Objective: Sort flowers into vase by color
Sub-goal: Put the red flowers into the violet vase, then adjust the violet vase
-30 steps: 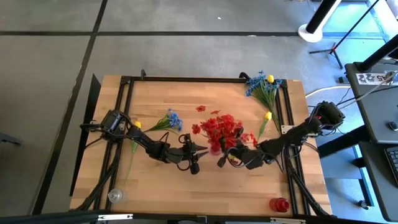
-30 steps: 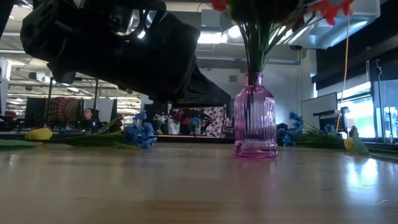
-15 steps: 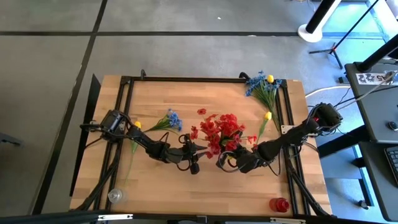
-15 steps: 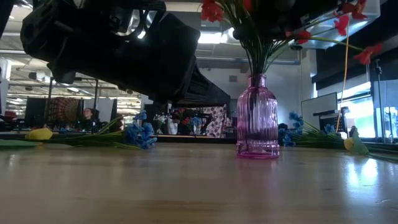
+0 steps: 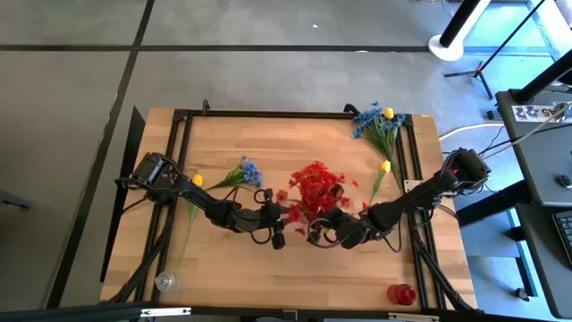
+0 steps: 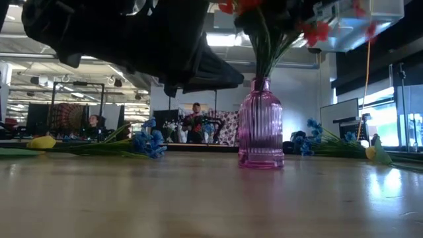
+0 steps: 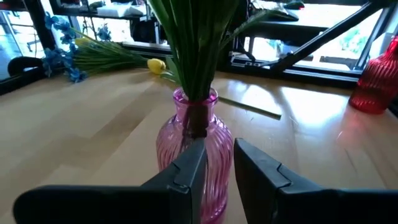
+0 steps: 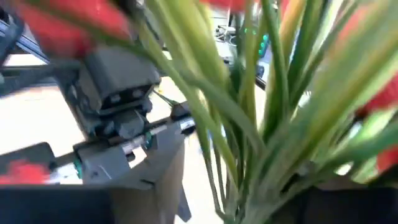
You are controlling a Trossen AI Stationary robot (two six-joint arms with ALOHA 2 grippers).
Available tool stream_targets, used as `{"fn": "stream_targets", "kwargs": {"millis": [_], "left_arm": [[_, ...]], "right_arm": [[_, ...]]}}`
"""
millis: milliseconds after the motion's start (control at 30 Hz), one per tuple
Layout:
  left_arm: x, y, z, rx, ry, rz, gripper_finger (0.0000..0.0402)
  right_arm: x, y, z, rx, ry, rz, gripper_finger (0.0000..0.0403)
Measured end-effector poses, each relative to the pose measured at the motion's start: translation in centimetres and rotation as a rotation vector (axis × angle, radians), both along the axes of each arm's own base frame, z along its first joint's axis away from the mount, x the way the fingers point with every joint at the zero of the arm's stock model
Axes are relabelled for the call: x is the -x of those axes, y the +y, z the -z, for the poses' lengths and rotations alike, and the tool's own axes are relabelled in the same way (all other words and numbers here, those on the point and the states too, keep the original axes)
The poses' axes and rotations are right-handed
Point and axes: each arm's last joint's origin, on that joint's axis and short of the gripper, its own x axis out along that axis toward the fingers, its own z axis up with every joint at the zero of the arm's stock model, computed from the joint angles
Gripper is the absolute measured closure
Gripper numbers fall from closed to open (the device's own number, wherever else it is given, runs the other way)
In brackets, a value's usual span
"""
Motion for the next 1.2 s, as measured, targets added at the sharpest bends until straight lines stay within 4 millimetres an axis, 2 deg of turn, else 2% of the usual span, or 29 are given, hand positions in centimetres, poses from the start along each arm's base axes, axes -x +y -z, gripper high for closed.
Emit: {"fn": "stream_targets", "kwargs": {"millis": [200, 400, 967, 1133, 1200], "left_arm": [[0.2, -0.5, 0.0, -0.012, 0.008, 0.016, 0.0321], [0.3, -0.9, 0.1, -0.046, 0.022, 0.035, 0.0321], [0.7, -1.8, 0.2, -0.054, 0.035, 0.056, 0.0321], [0.7, -1.8, 0.2, -0.054, 0.037, 0.056, 0.0321], [0.7, -1.9, 0.3, -0.057, 0.044, 0.06, 0.0321]], "right_arm": [[-0.5, 0.3, -1.6, 0.011, 0.021, -0.011, 0.0147], [-0.7, 1.0, -3.6, 0.033, 0.051, -0.029, 0.0108], [1.9, 5.9, -11.1, 0.294, 0.0, 0.091, 0.0104], [3.0, 7.3, -12.7, 0.307, -0.019, 0.053, 0.0104], [3.7, 8.3, -12.9, 0.325, -0.009, -0.025, 0.0104]]}}
